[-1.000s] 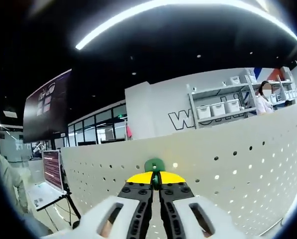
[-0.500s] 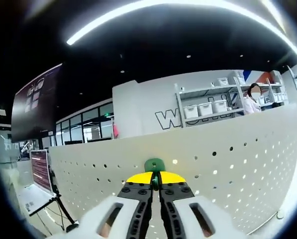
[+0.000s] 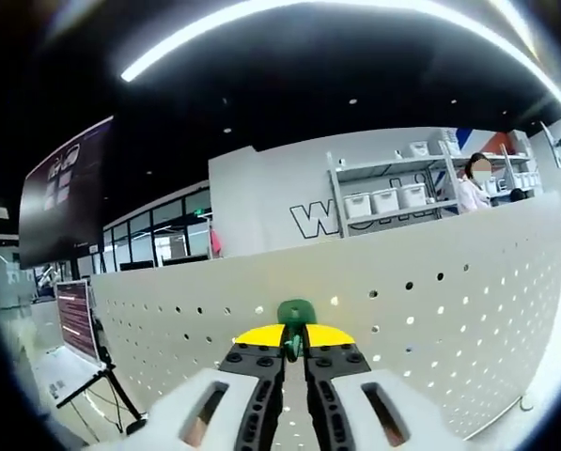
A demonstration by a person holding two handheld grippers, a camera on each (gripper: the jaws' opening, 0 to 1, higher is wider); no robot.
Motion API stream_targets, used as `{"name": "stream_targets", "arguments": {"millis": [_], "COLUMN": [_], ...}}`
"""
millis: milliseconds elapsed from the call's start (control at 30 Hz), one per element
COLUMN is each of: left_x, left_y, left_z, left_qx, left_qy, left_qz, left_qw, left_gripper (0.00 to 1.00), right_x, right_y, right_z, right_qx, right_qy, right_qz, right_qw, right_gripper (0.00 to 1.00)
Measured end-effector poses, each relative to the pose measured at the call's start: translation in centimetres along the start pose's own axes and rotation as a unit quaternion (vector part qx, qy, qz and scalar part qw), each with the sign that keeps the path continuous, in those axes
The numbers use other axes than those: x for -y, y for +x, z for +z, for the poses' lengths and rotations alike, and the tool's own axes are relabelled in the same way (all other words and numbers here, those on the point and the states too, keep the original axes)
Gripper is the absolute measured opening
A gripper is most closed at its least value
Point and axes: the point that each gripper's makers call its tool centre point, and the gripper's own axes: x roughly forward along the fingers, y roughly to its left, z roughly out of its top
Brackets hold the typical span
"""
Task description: Insert the hook assembly into the mounting plate slot until the hook locks in place.
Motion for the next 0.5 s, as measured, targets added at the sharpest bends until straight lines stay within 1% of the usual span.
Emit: {"name": "stream_targets", "arguments": {"millis": [67, 167, 300, 333, 367, 400, 433, 500], "left_x": [0.2, 0.3, 0.4, 0.4, 0.4, 0.4, 0.4, 0.4], "left_y": [0.0, 0.0, 0.0, 0.0, 0.0, 0.0, 0.0, 0.0], "left_z": [-0.1, -0.1, 0.3, 0.3, 0.3, 0.3, 0.3, 0.4], "left_qx": [-0.004, -0.005, -0.003, -0.004, -0.005, -0.005, -0.006, -0.007], "left_qy": [0.0, 0.007, 0.016, 0.017, 0.017, 0.018, 0.019, 0.023], "left_qz": [-0.004, -0.006, -0.008, -0.007, -0.006, -0.006, -0.005, -0.003], "left_qw": [1.0, 0.9999, 0.9998, 0.9998, 0.9998, 0.9998, 0.9998, 0.9997], "left_gripper": [0.73, 0.74, 0.75, 0.75, 0.75, 0.75, 0.75, 0.75], "right_x": [-0.2, -0.5, -1.0, -1.6, -1.7, -1.5, -1.6, -1.6], "right_y": [0.1, -0.1, -0.3, -0.3, -0.4, -0.6, -0.7, -0.9], "right_z": [0.0, 0.1, 0.3, 0.7, 0.7, 0.6, 0.6, 0.4], "right_qx": [0.005, 0.001, 0.002, 0.012, 0.012, 0.008, 0.009, 0.009], "right_qy": [0.019, 0.018, 0.022, 0.049, 0.056, 0.048, 0.045, 0.053], "right_qz": [0.01, 0.018, 0.04, 0.06, 0.068, 0.068, 0.075, 0.09], "right_qw": [0.9998, 0.9997, 0.999, 0.9969, 0.996, 0.9965, 0.9961, 0.9944], "right_gripper": [0.08, 0.12, 0.2, 0.23, 0.26, 0.29, 0.31, 0.32]}}
